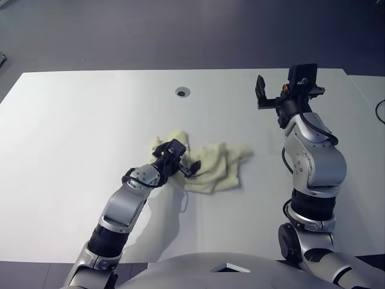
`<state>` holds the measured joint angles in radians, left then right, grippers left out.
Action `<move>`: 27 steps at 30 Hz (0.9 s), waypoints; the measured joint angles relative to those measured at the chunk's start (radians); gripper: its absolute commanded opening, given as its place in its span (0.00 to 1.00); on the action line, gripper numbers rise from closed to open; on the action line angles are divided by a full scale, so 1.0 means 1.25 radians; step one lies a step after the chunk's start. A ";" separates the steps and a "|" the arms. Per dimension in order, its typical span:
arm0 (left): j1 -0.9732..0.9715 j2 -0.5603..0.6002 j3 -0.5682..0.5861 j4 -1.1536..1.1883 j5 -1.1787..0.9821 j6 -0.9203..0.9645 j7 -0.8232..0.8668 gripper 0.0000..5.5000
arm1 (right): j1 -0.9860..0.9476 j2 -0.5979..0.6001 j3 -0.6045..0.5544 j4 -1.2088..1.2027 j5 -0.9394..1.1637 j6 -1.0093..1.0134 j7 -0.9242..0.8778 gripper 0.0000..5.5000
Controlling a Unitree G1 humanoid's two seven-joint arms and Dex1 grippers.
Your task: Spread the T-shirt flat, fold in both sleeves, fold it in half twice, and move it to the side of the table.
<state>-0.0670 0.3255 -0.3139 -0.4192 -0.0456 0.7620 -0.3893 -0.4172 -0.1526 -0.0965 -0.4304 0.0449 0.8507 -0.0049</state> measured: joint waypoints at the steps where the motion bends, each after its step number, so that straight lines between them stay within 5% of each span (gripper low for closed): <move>1: 0.000 0.001 -0.007 -0.027 0.000 0.021 -0.003 0.98 | 0.000 0.000 0.000 0.000 0.000 0.000 0.000 0.98; 7: -0.021 -0.015 0.067 -0.095 -0.061 0.101 -0.005 0.98 | -0.002 -0.061 -0.021 0.001 0.050 0.000 0.100 0.98; 13: -0.130 -0.051 0.221 -0.164 -0.192 0.169 -0.027 0.98 | -0.045 -0.233 0.009 0.077 0.234 0.068 0.441 0.98; 19: -0.207 0.043 0.312 -0.142 -0.201 0.169 -0.027 0.98 | -0.122 -0.420 0.239 0.252 0.249 -0.028 0.855 0.98; 27: -0.202 0.136 0.307 -0.141 -0.180 0.125 -0.046 0.98 | -0.226 -0.432 0.405 0.410 0.155 -0.156 1.042 0.98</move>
<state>-0.3190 0.4949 0.0696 -0.5957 -0.2701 0.9179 -0.4464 -0.6996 -0.6923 0.4102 0.0827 0.2386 0.6552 1.2973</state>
